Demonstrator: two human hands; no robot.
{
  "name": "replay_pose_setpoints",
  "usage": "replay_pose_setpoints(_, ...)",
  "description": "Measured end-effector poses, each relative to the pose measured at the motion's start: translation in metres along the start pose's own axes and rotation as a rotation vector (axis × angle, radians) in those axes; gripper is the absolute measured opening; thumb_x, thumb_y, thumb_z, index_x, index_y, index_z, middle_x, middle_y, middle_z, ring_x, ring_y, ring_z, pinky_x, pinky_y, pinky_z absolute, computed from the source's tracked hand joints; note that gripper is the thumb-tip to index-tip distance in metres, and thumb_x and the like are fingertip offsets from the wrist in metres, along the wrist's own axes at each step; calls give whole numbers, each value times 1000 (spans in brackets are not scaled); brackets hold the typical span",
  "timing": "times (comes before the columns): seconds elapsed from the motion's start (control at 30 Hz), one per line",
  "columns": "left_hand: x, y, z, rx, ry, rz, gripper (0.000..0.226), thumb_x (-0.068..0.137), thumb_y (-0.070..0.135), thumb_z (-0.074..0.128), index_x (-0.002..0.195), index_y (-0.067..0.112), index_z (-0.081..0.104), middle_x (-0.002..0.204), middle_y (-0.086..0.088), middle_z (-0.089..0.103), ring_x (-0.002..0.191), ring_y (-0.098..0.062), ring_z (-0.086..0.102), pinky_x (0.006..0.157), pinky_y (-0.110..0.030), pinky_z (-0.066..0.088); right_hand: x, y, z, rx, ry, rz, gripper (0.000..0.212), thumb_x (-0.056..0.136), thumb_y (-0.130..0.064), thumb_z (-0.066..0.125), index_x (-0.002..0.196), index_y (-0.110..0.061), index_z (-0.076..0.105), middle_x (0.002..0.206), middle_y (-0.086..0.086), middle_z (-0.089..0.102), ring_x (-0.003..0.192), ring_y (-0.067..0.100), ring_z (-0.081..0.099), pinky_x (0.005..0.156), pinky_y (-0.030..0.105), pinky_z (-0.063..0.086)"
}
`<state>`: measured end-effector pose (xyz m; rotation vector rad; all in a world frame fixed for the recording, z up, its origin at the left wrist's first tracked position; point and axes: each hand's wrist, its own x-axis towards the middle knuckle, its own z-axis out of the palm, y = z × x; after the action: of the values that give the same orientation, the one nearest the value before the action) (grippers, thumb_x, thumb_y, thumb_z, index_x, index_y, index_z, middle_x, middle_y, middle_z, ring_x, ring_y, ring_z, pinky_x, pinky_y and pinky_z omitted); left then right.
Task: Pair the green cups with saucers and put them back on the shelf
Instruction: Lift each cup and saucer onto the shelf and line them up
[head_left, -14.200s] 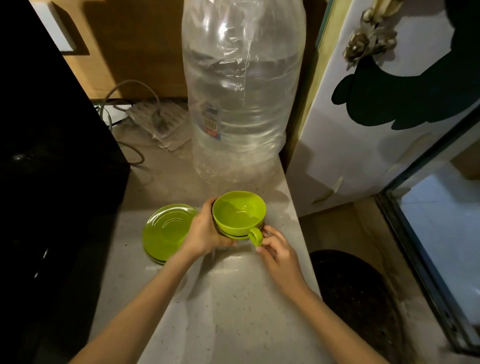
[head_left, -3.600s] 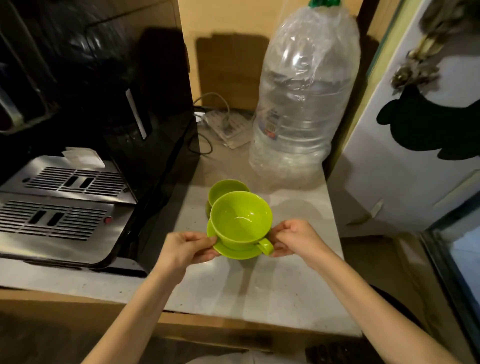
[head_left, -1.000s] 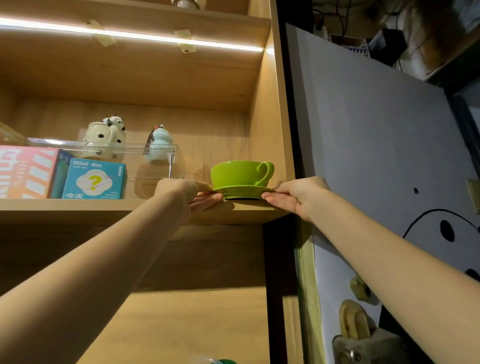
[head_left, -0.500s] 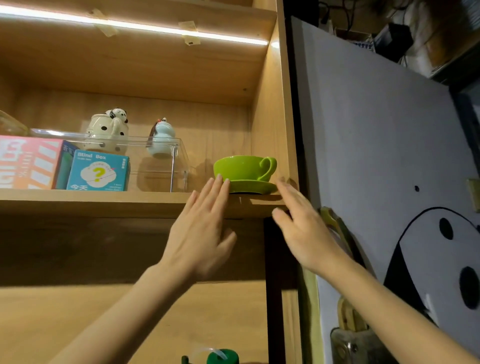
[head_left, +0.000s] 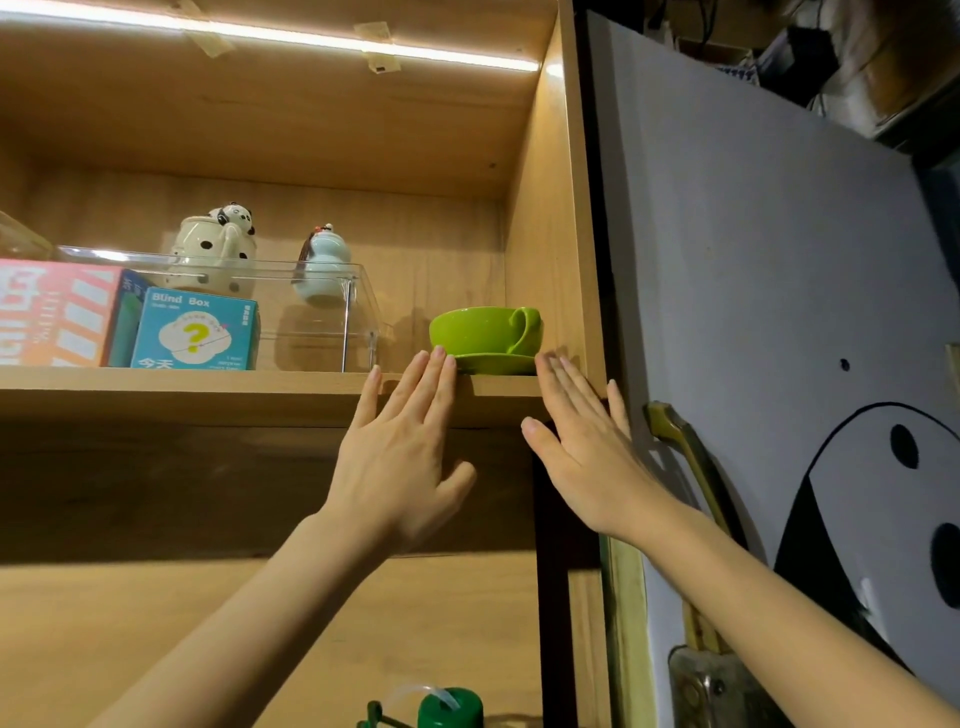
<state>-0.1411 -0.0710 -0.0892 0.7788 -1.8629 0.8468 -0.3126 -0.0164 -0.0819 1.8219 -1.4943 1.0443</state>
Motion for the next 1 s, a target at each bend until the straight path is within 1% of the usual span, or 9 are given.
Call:
replay_pose_setpoints(0.1, 0, -1, 1, 6, -3, 3, 82, 71, 57, 12, 139, 23, -21, 152, 6, -18, 140, -10, -18, 111, -35, -19, 0, -1, 0, -26, -2, 5, 57, 97, -39, 19, 144, -27, -11, 157, -10, -12, 135, -3, -18, 113, 36, -20)
replay_pose_setpoints(0.2, 1, -1, 0, 19, -19, 11, 82, 70, 58, 12, 137, 24, -22, 151, 6, -18, 140, -10, -18, 110, -35, -19, 1, 0, -2, -153, 12, 5, 58, 95, -42, 15, 144, -25, -11, 157, -8, -9, 139, 1, -15, 113, 37, -18)
replay_pose_setpoints(0.4, 3, -1, -7, 27, -69, 28, 83, 66, 59, 11, 133, 24, -22, 148, 6, -19, 140, -9, -16, 112, -36, -17, 2, -5, -5, -226, 6, 26, 58, 96, -40, 18, 145, -22, -8, 158, -5, -6, 143, 7, -10, 115, 40, -16)
replay_pose_setpoints(0.53, 4, 0, -12, 13, -160, 24, 87, 62, 61, 10, 133, 23, -24, 146, 5, -23, 137, -7, -19, 113, -36, -13, 1, -8, -8, -230, -20, 40, 59, 96, -40, 19, 145, -20, -8, 158, -3, -7, 144, 8, -11, 114, 39, -17)
replay_pose_setpoints(0.6, 6, 1, -18, -26, -233, 12, 93, 65, 61, 17, 140, 20, -20, 151, 2, -20, 140, -9, -17, 115, -36, -8, 0, -10, -10, -215, -46, 49, 61, 96, -40, 21, 145, -20, -9, 158, -2, -8, 144, 9, -11, 114, 39, -16)
replay_pose_setpoints(0.73, -4, 6, -40, -198, -379, -35, 82, 84, 46, 41, 145, 18, -5, 157, -1, -8, 144, -10, -7, 117, -35, 0, -12, -22, -21, -77, -97, 75, 60, 97, -39, 26, 146, -21, -2, 159, -2, 1, 145, 10, -3, 117, 40, -8)
replay_pose_setpoints(0.83, -22, 12, -57, -401, -407, -126, 65, 91, 30, 47, 146, 18, 14, 155, -5, 22, 142, -16, 21, 112, -29, 19, -33, -39, -27, 160, -112, 91, 56, 96, -35, 33, 146, -24, 9, 156, 0, 21, 143, 18, 16, 118, 41, 13)
replay_pose_setpoints(0.93, -45, 19, -77, -531, -389, -208, 54, 90, 27, 50, 140, 18, 32, 135, -9, 52, 121, -20, 50, 96, -26, 38, -63, -60, -29, 306, -112, 85, 50, 95, -32, 38, 142, -24, 25, 139, 2, 47, 127, 20, 44, 104, 38, 38)
replay_pose_setpoints(1.0, -61, 25, -86, -613, -357, -269, 47, 90, 27, 50, 135, 17, 39, 116, -5, 60, 102, -16, 57, 83, -24, 43, -83, -70, -26, 367, -116, 86, 42, 94, -31, 41, 135, -23, 38, 112, 0, 61, 106, 17, 56, 94, 38, 47)
